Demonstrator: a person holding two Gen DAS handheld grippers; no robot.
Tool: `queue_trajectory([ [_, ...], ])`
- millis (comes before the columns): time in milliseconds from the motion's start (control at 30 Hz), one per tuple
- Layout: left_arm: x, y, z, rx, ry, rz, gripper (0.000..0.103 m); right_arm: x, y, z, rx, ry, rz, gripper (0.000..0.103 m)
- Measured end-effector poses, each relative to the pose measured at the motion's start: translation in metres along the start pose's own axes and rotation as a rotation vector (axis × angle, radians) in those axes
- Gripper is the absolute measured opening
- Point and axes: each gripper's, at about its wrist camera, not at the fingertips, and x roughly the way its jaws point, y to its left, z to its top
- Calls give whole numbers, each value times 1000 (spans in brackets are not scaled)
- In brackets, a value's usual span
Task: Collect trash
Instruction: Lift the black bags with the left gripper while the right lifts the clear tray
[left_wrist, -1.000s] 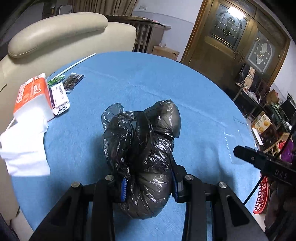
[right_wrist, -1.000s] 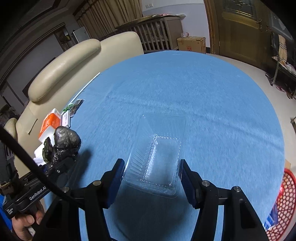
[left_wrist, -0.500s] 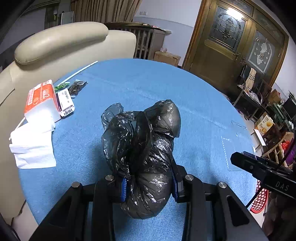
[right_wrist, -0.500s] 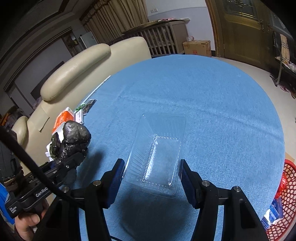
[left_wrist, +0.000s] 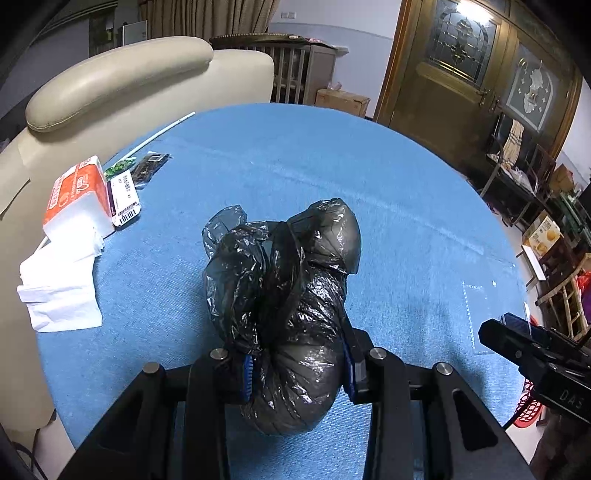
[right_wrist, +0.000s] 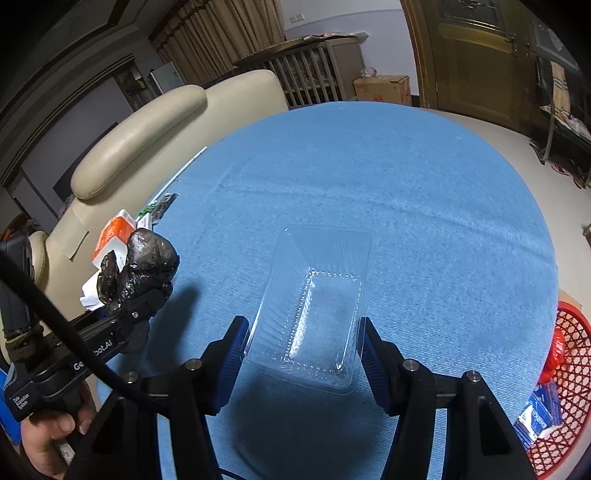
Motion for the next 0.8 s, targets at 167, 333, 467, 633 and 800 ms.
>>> queue_trajectory([
  [167, 4, -4, -3, 8, 8, 24, 38, 1, -3, -1, 1, 4, -4, 62],
  [333, 3, -8, -4, 16, 10, 28, 38, 3, -1, -4, -2, 9, -4, 62],
  [467, 2, -11, -4, 19, 8, 32, 38, 2, -1, -5, -3, 6, -6, 62],
  [633, 2, -12, -4, 24, 4, 35, 38, 1, 1, -5, -4, -2, -11, 62],
  [800, 1, -16, -5, 36, 0, 38, 38, -2, 1, -8, -2, -7, -14, 62],
])
